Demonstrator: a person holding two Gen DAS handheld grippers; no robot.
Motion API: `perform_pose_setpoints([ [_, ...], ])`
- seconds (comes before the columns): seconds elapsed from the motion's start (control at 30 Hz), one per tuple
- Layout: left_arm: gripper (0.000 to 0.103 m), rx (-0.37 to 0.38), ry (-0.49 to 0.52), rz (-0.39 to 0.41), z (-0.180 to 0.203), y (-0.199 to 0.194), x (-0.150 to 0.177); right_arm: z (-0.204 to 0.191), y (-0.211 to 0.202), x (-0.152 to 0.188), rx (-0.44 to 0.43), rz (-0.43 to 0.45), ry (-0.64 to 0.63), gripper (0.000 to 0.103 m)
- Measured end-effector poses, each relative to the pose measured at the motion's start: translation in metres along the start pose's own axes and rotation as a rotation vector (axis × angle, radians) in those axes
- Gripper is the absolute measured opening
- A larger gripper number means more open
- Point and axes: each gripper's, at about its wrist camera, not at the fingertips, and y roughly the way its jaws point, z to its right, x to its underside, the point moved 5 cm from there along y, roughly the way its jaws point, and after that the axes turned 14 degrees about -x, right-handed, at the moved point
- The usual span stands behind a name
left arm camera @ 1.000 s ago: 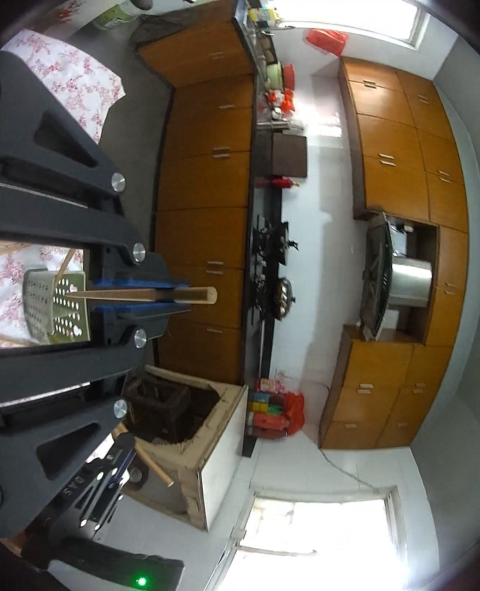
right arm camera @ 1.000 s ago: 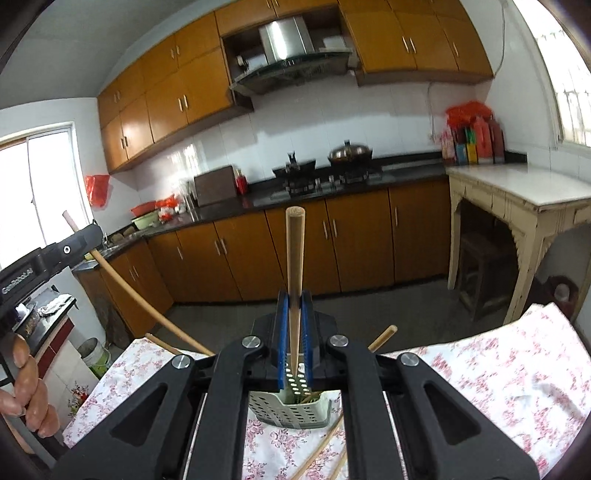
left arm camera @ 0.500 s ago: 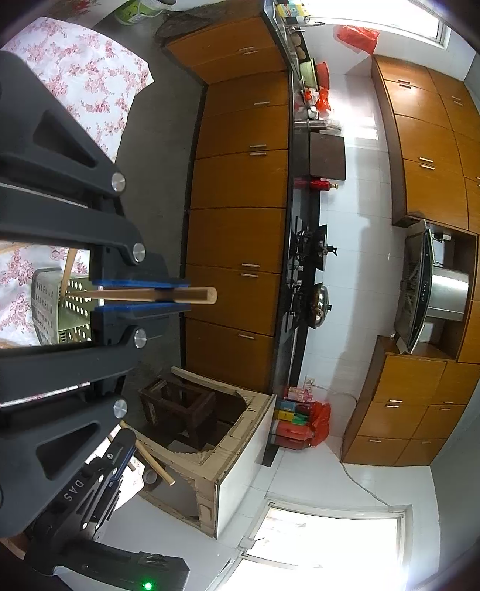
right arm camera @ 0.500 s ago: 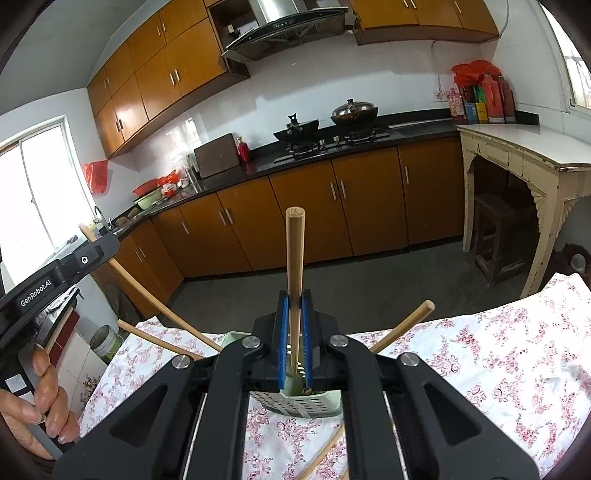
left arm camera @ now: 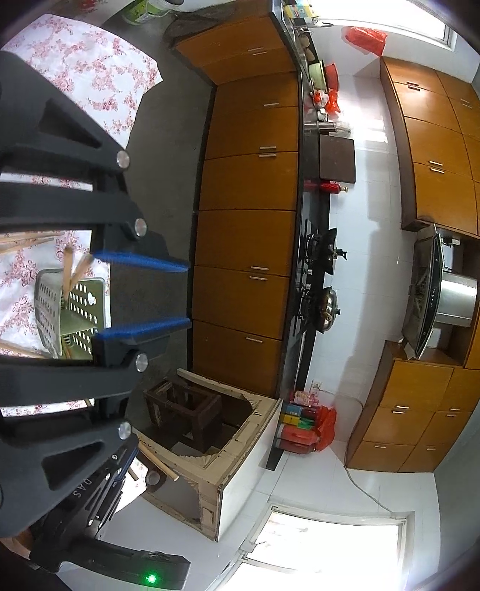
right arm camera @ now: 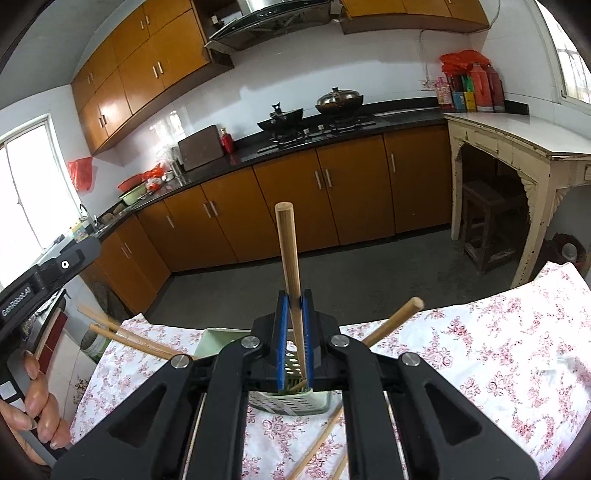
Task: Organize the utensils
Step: 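Open the left gripper to drop its chopstick while the right gripper releases too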
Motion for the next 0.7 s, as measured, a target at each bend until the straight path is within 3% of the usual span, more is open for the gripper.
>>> perform_pose_setpoints([
  [0.07,0.029,-0.003,-0.005,0.004,-0.002,-0.002,-0.001,0.000,-0.002,-0.001,0.009,0.005,0.000,0.009],
  [0.13,0.031,-0.004,-0.010,0.007,-0.003,-0.004,-0.001,0.000,-0.004,-0.002,0.022,0.013,-0.004,0.017],
  [0.2,0.033,-0.008,-0.014,0.012,-0.006,-0.008,-0.002,-0.001,-0.008,-0.005,0.036,0.030,-0.007,0.039],
  [0.7,0.035,-0.035,-0.053,0.058,-0.038,-0.065,-0.001,-0.012,-0.057,-0.003,0.089,0.115,-0.058,0.040],
])
